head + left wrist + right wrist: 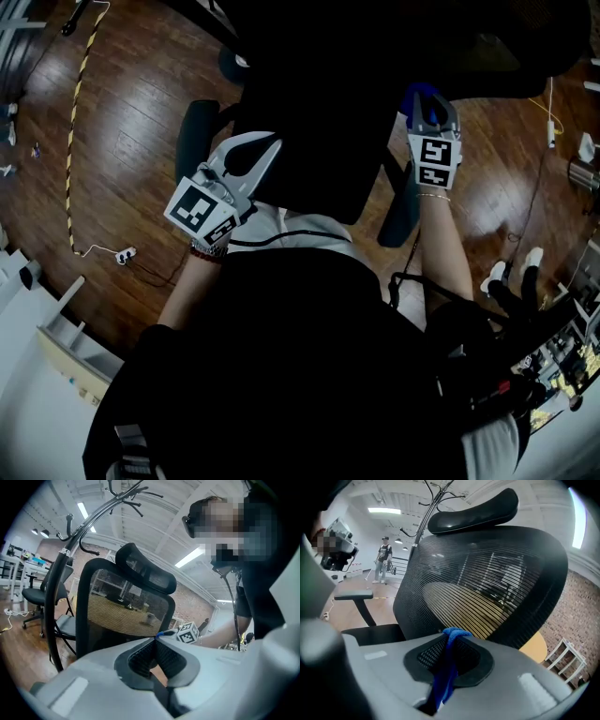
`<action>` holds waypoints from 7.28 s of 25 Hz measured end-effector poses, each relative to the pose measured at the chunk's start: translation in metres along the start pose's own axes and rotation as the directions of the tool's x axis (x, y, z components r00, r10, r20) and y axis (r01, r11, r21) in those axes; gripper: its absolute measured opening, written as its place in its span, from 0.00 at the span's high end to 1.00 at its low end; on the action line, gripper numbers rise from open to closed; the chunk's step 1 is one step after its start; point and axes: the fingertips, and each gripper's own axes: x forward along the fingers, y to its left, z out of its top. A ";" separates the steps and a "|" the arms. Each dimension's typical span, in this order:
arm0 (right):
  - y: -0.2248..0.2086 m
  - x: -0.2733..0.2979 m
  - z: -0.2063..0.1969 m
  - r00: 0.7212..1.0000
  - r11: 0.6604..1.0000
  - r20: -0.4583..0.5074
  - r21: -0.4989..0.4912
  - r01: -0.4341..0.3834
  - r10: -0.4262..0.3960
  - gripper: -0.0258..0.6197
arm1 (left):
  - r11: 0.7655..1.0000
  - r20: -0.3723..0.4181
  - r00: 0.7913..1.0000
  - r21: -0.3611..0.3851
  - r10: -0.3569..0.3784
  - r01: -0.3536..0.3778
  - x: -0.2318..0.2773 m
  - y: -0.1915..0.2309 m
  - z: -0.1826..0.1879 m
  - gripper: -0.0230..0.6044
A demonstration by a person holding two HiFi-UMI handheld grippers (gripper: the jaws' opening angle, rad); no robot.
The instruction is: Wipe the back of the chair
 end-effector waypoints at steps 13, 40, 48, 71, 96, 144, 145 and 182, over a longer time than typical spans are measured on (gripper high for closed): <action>0.085 0.065 0.064 0.997 0.997 0.024 -0.036 -0.066 0.067 0.91 | 0.997 -0.017 0.997 -0.019 0.074 -0.074 -0.063 0.084 0.005 0.96; 0.278 0.169 0.189 0.948 0.948 0.137 -0.178 -0.263 0.288 0.91 | 0.993 -0.002 0.993 0.023 0.117 -0.117 -0.158 0.184 0.027 0.96; 0.295 0.160 0.214 0.909 0.931 0.217 -0.159 -0.327 0.357 0.91 | 0.989 -0.021 0.990 0.050 0.137 -0.136 -0.159 0.149 0.027 0.96; 0.038 -0.062 -0.031 0.999 0.999 0.019 0.003 -0.050 0.050 0.91 | 0.988 -0.079 0.988 0.071 -0.133 0.139 0.002 -0.068 -0.010 0.96; 0.049 0.029 -0.046 0.981 0.984 -0.138 -0.102 -0.149 0.134 0.91 | 0.999 -0.064 0.998 -0.017 0.026 -0.028 -0.055 -0.034 -0.037 0.96; 0.138 0.008 0.038 1.000 0.986 -0.008 0.164 -0.005 0.007 0.91 | 0.997 -0.086 0.993 0.011 -0.079 0.080 -0.114 0.083 0.004 0.96; 0.121 -0.003 0.024 1.000 0.987 -0.028 0.158 0.017 -0.012 0.91 | 0.997 -0.084 0.994 0.009 -0.072 0.073 -0.109 0.077 0.003 0.96; 0.110 0.083 -0.089 0.903 0.917 -0.386 -0.261 -0.302 0.187 0.91 | 0.979 -0.075 0.991 -0.159 0.115 -0.125 -0.063 0.058 -0.027 0.96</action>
